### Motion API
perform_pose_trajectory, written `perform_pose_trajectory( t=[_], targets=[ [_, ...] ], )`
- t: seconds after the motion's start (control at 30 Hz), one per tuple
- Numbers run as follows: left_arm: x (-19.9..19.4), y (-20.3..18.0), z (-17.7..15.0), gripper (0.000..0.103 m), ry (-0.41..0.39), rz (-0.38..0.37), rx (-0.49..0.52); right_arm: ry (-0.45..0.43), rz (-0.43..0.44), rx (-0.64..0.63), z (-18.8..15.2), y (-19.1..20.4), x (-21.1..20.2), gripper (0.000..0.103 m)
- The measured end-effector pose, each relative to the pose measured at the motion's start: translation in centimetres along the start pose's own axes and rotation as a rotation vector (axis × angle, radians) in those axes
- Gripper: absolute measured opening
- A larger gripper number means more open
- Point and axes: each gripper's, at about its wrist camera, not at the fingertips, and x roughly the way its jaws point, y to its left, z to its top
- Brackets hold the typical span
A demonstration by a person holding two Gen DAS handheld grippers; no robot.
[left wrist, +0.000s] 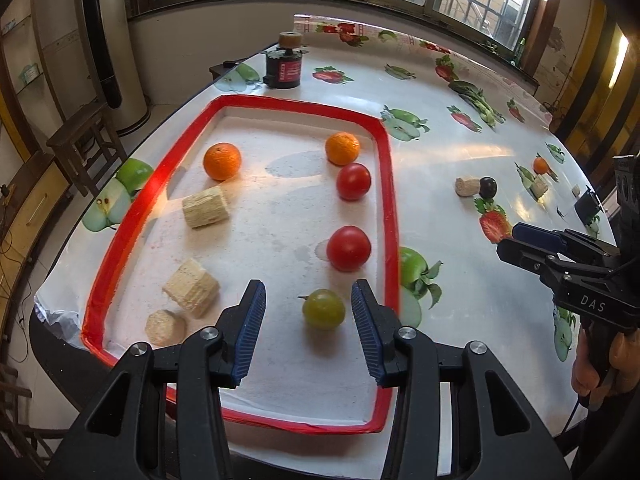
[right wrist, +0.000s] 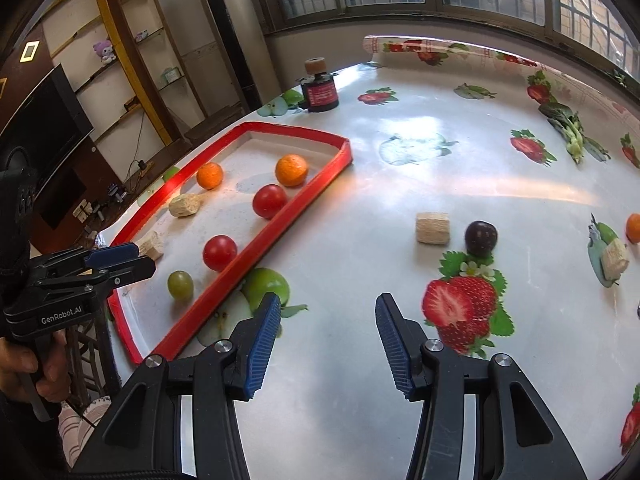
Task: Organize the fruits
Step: 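Move both open tools back toward the dark plum and the last orange, then grasp the dark plum with the left tool while the right tool grasps the orange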
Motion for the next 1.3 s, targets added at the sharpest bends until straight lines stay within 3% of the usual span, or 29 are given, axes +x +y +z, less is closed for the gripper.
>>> perform_pose_trajectory(
  t=[0.77, 1.3],
  targets=[
    [3.1, -13.8, 2.8, 0.043, 0.038, -0.182, 0.188, -0.034, -0.179, 0.204, -3.1, -13.8, -5.1, 0.052],
    [7.2, -16.9, 6.5, 0.042, 0.072, -0.221, 0.191, -0.05, -0.261, 0.259, -2.0, -20.3, -5.7, 0.052]
  ],
)
